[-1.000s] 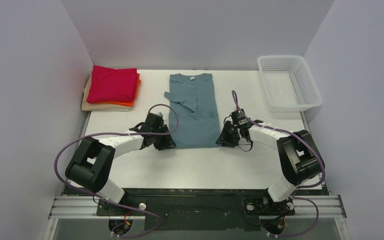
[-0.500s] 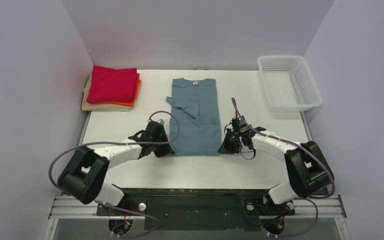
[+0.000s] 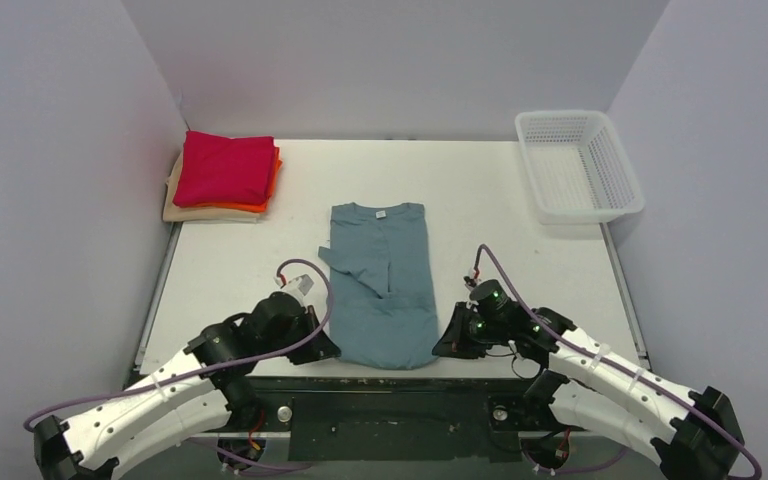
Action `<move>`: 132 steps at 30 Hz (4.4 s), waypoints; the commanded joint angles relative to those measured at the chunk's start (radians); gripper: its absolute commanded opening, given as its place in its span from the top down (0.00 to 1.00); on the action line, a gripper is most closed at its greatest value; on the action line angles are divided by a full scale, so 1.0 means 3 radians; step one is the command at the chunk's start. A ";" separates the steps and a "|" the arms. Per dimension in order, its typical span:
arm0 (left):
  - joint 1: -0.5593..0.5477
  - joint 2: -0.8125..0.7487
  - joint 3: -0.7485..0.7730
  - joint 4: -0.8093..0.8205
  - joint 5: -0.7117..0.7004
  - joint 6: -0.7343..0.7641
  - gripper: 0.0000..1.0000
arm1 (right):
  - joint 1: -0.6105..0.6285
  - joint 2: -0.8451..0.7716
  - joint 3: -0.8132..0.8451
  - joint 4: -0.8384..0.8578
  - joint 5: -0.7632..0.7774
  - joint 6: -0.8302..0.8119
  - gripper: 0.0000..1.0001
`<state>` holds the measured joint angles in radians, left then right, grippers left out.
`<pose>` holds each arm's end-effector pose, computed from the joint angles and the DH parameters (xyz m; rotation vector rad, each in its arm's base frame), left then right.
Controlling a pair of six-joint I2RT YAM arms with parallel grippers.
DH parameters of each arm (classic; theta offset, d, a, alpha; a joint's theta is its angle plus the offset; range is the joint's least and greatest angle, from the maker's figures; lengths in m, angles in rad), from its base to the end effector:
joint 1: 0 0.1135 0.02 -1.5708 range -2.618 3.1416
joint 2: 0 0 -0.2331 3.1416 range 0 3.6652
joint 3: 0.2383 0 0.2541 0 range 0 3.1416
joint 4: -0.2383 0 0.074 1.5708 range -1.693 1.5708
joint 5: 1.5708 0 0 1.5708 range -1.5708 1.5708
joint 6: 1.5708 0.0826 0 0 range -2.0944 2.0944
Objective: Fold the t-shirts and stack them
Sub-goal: Fold the long partially folded tshirt into a neat square, then smooth out wrinkles on the folded tshirt, then put the neatly folded tshirt into the corner of the board with the left arm
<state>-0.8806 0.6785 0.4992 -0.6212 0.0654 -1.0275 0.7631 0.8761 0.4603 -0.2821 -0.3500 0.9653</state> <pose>0.1239 -0.1585 0.1625 -0.1564 2.5952 -0.9089 0.1517 0.1843 0.1503 0.0484 2.5718 1.2037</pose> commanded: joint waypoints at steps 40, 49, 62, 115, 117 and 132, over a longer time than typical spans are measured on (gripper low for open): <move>0.2196 0.3738 0.2829 0.1492 0.0433 0.1370 1.00 | -0.1605 0.3851 0.3981 0.0158 -0.0168 -0.1031 1.00; 0.2309 0.4389 0.3206 0.1385 0.0466 0.1409 1.00 | -0.1634 0.4559 0.4599 0.0317 -0.0344 -0.1127 1.00; 0.2255 0.3803 0.3280 0.1124 0.0598 0.1331 0.14 | -0.1559 0.3781 0.4215 -0.0127 -0.0098 -0.1273 0.22; 0.2013 0.3942 0.2712 0.0533 0.0333 0.1628 0.07 | -0.1649 0.1158 0.1759 -0.0483 0.0821 -0.1484 0.10; 0.1965 0.4066 0.2792 0.0559 0.0321 0.1616 0.07 | -0.1652 0.1066 0.1695 -0.0511 0.0840 -0.1498 0.10; 0.1389 0.4851 0.3473 0.0062 -0.0776 0.1295 0.37 | -0.1766 0.0691 0.1303 -0.0704 0.1098 -0.1661 0.10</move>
<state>-0.4019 2.0403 1.4567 -0.5014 -0.0254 -0.6083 0.2474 1.1133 0.8700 -0.4541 -0.0647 0.4919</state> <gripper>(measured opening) 0.820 0.903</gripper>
